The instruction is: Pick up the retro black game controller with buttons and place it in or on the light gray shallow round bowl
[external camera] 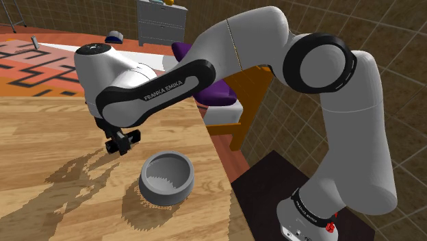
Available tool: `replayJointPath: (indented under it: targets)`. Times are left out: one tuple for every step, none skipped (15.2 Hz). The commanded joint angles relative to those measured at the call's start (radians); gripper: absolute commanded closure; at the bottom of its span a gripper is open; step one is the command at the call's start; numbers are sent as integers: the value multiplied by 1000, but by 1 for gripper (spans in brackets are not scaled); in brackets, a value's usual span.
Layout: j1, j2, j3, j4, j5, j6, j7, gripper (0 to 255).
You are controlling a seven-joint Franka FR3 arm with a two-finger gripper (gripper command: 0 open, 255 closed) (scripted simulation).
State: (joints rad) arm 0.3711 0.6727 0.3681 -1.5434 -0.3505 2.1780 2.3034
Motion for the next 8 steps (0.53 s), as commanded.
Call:
replayJointPath:
  targets:
    - [0, 0, 0, 0, 0, 0, 0, 0]
    - [0, 0, 0, 0, 0, 0, 0, 0]
    - [0, 0, 0, 0, 0, 0, 0, 255]
    - [0, 0, 0, 0, 0, 0, 0, 255]
    - [0, 0, 0, 0, 0, 0, 0, 255]
    - [0, 0, 0, 0, 0, 0, 0, 255]
    - [0, 0, 0, 0, 0, 0, 0, 255]
    - [0, 0, 0, 0, 0, 0, 0, 255]
